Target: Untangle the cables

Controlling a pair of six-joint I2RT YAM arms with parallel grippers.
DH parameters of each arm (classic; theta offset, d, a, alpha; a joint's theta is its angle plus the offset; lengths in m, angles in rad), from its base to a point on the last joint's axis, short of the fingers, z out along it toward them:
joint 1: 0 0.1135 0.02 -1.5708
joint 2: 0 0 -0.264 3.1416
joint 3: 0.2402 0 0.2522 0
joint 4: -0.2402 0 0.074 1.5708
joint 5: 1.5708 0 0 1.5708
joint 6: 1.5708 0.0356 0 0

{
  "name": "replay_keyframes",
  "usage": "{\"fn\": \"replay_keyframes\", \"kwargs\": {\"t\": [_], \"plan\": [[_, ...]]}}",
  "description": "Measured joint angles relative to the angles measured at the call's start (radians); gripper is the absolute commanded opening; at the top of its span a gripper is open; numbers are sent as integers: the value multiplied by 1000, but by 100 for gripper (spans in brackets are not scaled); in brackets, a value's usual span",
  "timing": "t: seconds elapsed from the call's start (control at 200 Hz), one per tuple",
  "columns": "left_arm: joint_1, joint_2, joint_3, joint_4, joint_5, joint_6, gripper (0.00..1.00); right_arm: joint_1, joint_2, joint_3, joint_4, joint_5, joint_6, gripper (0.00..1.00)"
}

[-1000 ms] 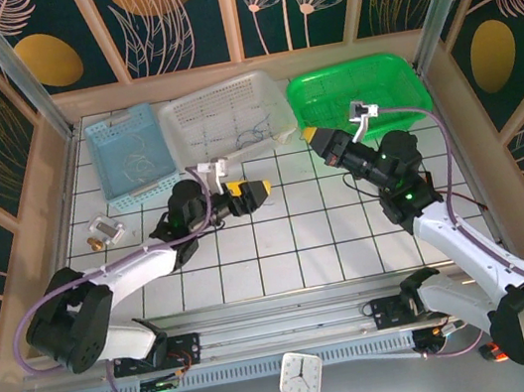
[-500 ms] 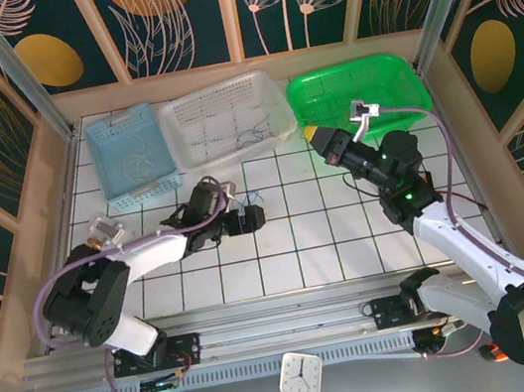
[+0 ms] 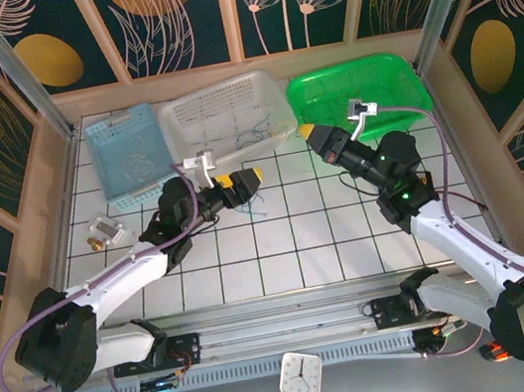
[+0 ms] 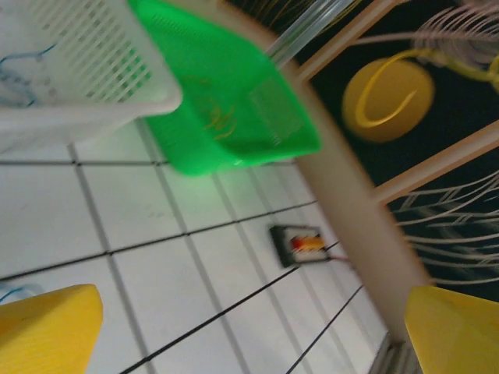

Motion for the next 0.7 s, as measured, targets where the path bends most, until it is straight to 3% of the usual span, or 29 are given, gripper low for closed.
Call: {"fn": "replay_keyframes", "kwargs": {"t": [0.275, 0.46, 0.696], "plan": [[0, 53, -10, 297, 3, -109, 84, 79, 43, -4, 147, 32, 118, 0], [0, 81, -10, 367, -5, -138, 73, 120, 77, -4, 232, 61, 184, 0], [0, 108, -9, 415, -34, -143, 69, 163, 98, -4, 283, 80, 220, 0]]}}
